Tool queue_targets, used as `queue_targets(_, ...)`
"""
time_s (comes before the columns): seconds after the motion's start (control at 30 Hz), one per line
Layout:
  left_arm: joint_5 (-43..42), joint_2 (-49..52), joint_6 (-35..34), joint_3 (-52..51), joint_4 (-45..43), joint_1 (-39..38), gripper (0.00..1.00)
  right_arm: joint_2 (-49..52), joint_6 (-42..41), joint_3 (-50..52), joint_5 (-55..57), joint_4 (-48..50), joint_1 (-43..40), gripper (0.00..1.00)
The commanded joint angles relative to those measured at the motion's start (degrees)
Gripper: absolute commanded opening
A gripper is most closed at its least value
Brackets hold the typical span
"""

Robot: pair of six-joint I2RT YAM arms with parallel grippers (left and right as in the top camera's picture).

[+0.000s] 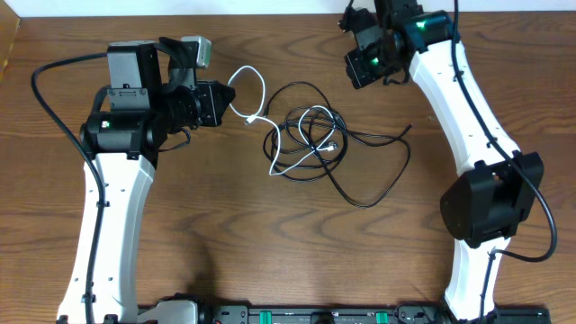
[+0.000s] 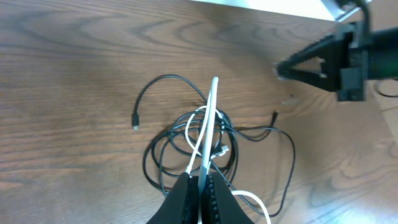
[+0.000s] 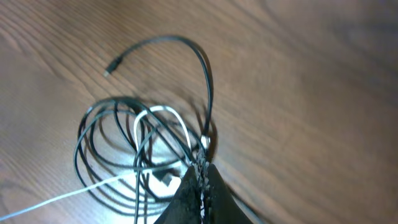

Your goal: Untangle cables

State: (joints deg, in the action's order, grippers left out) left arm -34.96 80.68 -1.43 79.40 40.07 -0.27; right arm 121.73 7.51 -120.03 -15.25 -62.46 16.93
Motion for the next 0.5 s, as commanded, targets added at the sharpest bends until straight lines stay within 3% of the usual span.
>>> queue_targets(0.0,2.2,0.5,0.7,0.5,-0.9,-0.1,0.08,1.3,-4.2,0.2,1.0,-3.2,0.0,0.11)
queue_targets(0.03,2.2,0.4,-0.6,0.6,-2.6,-0.1,0.08,1.9,-4.2,0.3,-0.3,-4.0,0.0,0.2)
queue_targets(0.17,-1.9,-2.5,-5.8,2.6,-12.0,-0.1,0.07,3.4,-4.2,0.6,-3.5,-4.4,0.3,0.3)
queue_targets(0.23,-3.3,-5.4,-12.2,5.1,-19.3,-0.1,0.07,3.7,-4.2,0.6,-5.0,-4.4,0.3,0.37)
queue_targets(0.47,-3.2,-12.5,-26.4,9.4,-39.0,-0.1,0.07,3.7,-2.3,0.6,-6.8,-3.1,0.3,0.42)
